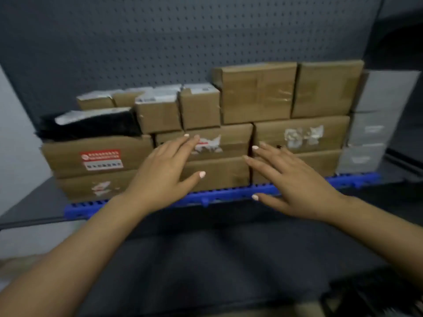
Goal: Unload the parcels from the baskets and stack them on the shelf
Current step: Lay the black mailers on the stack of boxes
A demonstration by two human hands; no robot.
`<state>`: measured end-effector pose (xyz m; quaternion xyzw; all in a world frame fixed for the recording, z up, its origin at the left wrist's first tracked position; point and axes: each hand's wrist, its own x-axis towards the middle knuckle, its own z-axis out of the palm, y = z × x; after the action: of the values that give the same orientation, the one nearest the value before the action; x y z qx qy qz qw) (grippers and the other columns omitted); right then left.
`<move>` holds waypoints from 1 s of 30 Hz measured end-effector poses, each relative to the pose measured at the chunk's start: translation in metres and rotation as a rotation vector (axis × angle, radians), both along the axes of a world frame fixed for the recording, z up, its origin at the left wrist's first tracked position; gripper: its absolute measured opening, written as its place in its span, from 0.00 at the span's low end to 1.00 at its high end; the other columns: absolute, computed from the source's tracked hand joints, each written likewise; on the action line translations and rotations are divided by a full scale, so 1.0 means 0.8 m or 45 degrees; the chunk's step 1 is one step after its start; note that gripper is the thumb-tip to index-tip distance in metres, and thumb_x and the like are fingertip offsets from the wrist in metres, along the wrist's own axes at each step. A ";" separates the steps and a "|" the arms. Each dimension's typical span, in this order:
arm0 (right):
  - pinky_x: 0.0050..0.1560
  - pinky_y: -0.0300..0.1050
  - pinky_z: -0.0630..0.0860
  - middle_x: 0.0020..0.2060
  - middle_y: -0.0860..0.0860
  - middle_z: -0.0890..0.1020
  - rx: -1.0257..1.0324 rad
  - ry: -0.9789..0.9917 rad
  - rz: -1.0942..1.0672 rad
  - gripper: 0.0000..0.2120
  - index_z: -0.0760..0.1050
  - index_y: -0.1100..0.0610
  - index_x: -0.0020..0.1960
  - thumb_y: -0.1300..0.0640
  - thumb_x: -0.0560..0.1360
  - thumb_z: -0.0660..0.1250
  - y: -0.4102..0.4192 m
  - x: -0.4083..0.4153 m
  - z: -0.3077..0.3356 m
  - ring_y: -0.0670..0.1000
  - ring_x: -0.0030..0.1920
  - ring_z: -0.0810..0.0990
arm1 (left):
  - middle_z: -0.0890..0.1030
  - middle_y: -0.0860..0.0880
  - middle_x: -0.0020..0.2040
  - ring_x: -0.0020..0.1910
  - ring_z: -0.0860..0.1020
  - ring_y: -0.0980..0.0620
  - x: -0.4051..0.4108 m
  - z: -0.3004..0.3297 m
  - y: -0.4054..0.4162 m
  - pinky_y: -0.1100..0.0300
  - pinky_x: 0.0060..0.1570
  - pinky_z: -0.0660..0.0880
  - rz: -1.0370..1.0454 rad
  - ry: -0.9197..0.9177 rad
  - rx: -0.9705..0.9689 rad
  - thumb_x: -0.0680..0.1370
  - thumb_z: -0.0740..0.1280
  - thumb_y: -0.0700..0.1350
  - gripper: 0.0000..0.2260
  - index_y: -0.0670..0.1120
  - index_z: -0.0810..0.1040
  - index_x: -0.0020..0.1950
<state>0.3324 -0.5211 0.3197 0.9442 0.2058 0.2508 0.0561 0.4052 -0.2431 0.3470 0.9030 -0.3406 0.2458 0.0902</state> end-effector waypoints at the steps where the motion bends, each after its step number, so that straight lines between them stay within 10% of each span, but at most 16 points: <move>1: 0.72 0.54 0.57 0.73 0.57 0.65 0.002 0.020 -0.045 0.34 0.59 0.52 0.76 0.36 0.75 0.56 -0.017 -0.012 -0.014 0.57 0.75 0.59 | 0.65 0.45 0.74 0.71 0.65 0.45 -0.004 -0.015 -0.017 0.52 0.69 0.63 -0.047 0.021 0.014 0.74 0.54 0.65 0.35 0.47 0.61 0.76; 30: 0.74 0.53 0.53 0.76 0.57 0.58 0.543 0.735 -1.480 0.38 0.48 0.51 0.79 0.35 0.76 0.57 -0.395 -0.472 -0.354 0.57 0.77 0.53 | 0.55 0.46 0.78 0.75 0.55 0.47 -0.203 -0.352 -0.573 0.51 0.73 0.52 -0.885 0.726 0.537 0.78 0.59 0.62 0.34 0.50 0.51 0.79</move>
<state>-0.0449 -0.8367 0.0361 0.9209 -0.3818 -0.0468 -0.0628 0.2428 -0.7013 0.0651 0.7659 -0.6256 -0.1300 0.0719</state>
